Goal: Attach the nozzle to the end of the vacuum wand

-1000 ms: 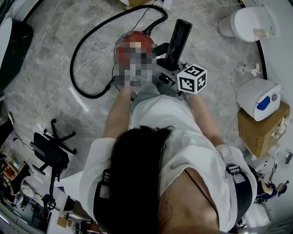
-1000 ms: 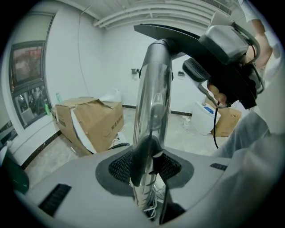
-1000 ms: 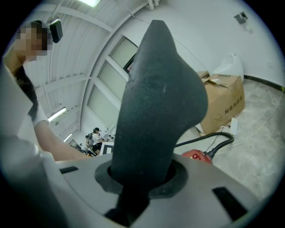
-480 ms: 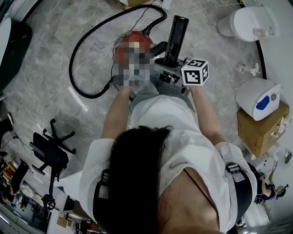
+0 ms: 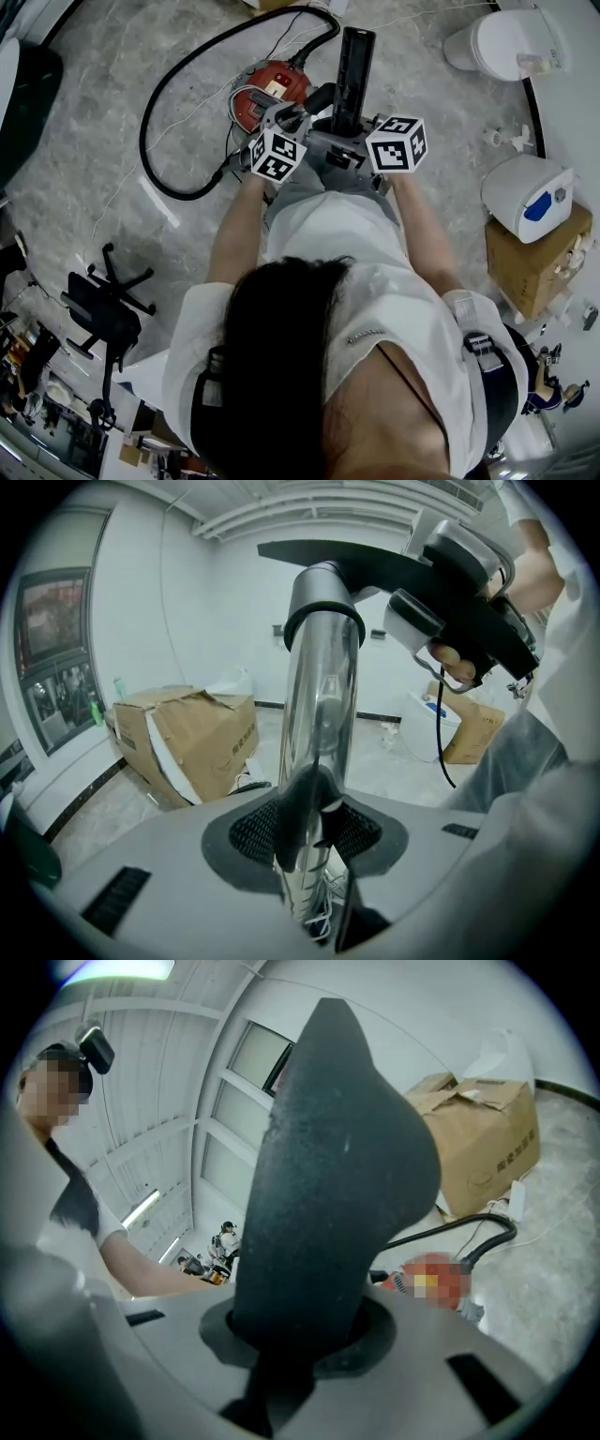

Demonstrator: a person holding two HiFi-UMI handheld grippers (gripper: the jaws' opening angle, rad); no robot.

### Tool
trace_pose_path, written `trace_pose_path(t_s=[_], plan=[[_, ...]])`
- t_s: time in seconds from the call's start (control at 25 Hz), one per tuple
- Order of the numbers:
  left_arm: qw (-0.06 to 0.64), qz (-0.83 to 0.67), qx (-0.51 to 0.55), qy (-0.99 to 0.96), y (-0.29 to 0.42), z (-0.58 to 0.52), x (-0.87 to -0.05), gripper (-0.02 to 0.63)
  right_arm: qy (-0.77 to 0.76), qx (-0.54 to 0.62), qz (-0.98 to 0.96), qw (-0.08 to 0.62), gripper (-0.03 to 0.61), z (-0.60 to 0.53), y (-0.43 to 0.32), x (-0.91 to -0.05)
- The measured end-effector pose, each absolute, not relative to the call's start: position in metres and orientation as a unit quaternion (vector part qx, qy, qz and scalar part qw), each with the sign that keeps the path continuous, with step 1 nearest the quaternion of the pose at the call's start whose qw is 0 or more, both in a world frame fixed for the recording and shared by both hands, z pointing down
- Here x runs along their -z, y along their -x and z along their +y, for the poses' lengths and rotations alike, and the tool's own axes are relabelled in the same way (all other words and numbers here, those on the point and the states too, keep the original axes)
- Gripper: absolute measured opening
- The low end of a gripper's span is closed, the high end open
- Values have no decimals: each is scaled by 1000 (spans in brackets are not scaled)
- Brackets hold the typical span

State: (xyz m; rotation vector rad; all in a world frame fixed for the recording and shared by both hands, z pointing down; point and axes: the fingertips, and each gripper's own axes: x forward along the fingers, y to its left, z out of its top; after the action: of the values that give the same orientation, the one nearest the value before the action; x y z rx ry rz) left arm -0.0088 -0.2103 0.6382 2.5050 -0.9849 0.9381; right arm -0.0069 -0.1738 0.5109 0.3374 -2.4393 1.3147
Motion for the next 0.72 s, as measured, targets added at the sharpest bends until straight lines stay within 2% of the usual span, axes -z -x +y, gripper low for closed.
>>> trace_pose_path(t_s=[0.72], plan=[[144,-339,-331,-869,5,-212,-638,129,-173,-372,-878,246,95,-169,11,-517]])
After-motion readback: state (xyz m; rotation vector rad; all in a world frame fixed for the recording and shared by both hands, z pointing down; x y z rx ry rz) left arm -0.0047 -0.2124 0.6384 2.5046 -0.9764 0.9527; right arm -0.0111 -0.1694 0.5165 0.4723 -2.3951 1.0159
